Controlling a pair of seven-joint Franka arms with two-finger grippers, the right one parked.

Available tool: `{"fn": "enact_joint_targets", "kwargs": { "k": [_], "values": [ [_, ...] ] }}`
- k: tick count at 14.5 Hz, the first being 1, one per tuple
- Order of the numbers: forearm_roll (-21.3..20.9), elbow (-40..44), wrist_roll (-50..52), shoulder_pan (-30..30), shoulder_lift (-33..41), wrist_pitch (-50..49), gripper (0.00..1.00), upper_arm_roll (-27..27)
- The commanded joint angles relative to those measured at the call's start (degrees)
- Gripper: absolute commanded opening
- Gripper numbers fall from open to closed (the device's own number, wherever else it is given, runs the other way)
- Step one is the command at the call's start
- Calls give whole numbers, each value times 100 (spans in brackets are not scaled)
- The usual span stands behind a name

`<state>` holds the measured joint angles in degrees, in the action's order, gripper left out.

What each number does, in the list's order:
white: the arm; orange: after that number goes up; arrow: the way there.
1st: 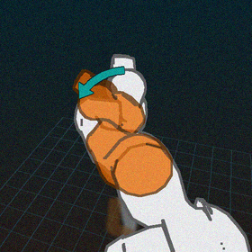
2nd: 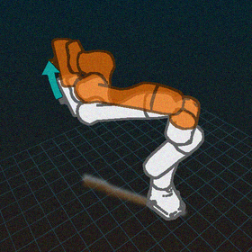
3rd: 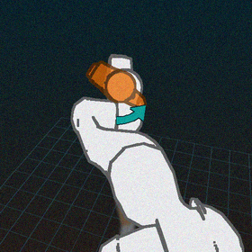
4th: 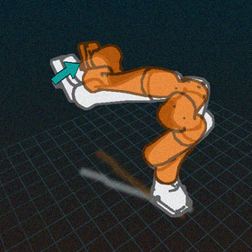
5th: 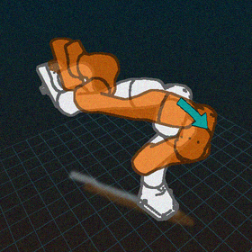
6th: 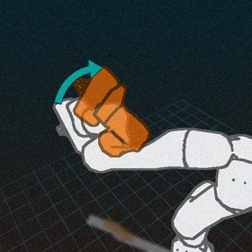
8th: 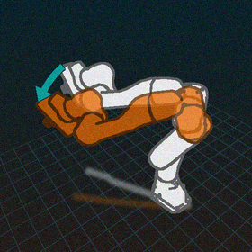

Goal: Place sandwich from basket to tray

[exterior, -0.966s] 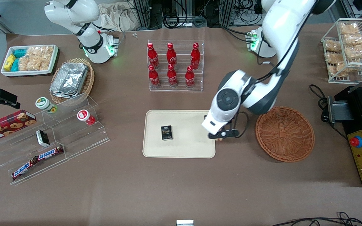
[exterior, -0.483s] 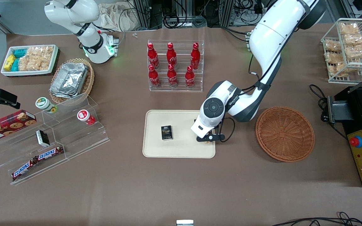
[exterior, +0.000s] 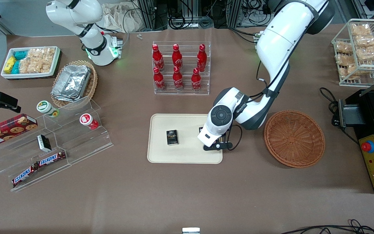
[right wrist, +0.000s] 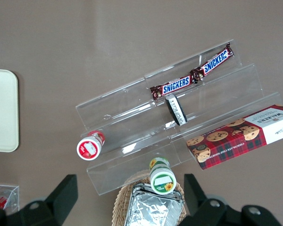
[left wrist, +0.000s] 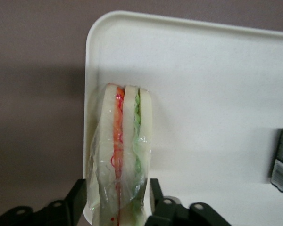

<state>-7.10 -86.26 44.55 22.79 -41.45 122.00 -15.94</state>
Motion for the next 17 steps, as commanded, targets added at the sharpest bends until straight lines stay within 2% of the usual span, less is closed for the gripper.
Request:
{"fn": "enact_joint_targets", "kwargs": {
  "k": [1, 5, 8, 12, 13, 16, 17],
  "values": [
    [-90, 311, 142, 15, 13, -79, 100, 20],
    [-64, 355, 142, -3, 364, -132, 100, 90],
    [-64, 320, 98, -12, 908, -456, 100, 389],
    [24, 276, 37, -477, 1656, -974, 100, 407],
    [33, 259, -199, -565, 1849, -1211, 100, 407],
    [550, -30, -1655, -1187, 2612, -2002, 100, 416],
    [569, -275, -2086, -1364, 2920, -2074, 100, 425]
  ]
}}
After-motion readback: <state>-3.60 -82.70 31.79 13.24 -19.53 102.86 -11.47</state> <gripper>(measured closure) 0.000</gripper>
